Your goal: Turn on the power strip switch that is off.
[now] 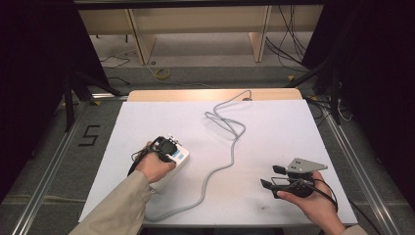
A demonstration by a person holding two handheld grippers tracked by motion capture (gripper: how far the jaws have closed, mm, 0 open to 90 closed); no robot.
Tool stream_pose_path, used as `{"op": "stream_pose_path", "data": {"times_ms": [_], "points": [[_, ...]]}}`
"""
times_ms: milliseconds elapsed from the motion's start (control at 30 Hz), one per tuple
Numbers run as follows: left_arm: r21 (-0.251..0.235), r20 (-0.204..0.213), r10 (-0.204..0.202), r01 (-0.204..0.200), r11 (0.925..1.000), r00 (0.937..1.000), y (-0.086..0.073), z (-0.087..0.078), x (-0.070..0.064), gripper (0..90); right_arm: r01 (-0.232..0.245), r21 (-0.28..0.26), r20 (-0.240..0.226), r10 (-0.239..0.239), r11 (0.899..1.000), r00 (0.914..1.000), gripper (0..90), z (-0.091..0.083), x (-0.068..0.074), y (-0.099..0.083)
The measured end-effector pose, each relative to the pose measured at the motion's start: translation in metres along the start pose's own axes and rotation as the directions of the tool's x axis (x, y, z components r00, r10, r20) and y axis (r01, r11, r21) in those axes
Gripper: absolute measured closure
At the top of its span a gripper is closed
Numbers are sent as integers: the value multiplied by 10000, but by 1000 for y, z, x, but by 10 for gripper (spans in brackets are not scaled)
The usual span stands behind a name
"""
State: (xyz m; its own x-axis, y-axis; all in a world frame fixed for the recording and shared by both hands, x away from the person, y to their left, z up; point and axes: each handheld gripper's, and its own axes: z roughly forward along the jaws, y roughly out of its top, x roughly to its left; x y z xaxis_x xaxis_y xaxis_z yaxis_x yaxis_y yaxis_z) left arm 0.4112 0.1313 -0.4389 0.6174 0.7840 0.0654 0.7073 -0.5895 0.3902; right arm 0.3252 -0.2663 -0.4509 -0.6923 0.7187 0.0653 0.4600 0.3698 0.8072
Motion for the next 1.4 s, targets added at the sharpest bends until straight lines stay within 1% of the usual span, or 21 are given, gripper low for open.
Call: {"op": "stream_pose_path", "data": {"times_ms": [167,333,400,533,667,767,1000,1167,1200,1400], "points": [[-14,-49,33,-33,10000,10000,0,0,-1,900,26,10,-5,-26,10000,10000,314,0,0,0],[-107,58,-35,36,9999,10000,-1,0,1,900,17,17,-4,-17,10000,10000,313,0,0,0],[-142,24,-20,21,9999,10000,-1,0,0,900,15,5,-6,-15,10000,10000,313,0,0,0],[-149,-38,219,-220,9996,9998,-2,0,0,900,14,3,-6,-14,10000,10000,314,0,0,0],[-253,35,139,-138,9996,9999,-3,0,0,900,22,-3,19,-22,10000,10000,314,-1,-1,0],[-278,34,157,-156,9995,9999,-3,0,0,900,27,-3,-2,-27,10000,10000,314,-1,0,0],[-385,26,311,-310,9988,9995,-3,0,1,899,22,-22,42,-22,10000,10000,313,-1,-1,1],[-413,46,291,-289,9987,9996,-4,0,1,899,31,-54,31,-31,10000,10000,314,-1,0,1],[-406,43,345,-343,9986,9994,-4,-1,1,898,38,-55,41,-38,10000,10000,314,-2,0,1],[-587,158,390,-380,9975,9991,-4,-1,2,898,27,-58,22,-27,10000,10000,314,-1,0,1]]}}
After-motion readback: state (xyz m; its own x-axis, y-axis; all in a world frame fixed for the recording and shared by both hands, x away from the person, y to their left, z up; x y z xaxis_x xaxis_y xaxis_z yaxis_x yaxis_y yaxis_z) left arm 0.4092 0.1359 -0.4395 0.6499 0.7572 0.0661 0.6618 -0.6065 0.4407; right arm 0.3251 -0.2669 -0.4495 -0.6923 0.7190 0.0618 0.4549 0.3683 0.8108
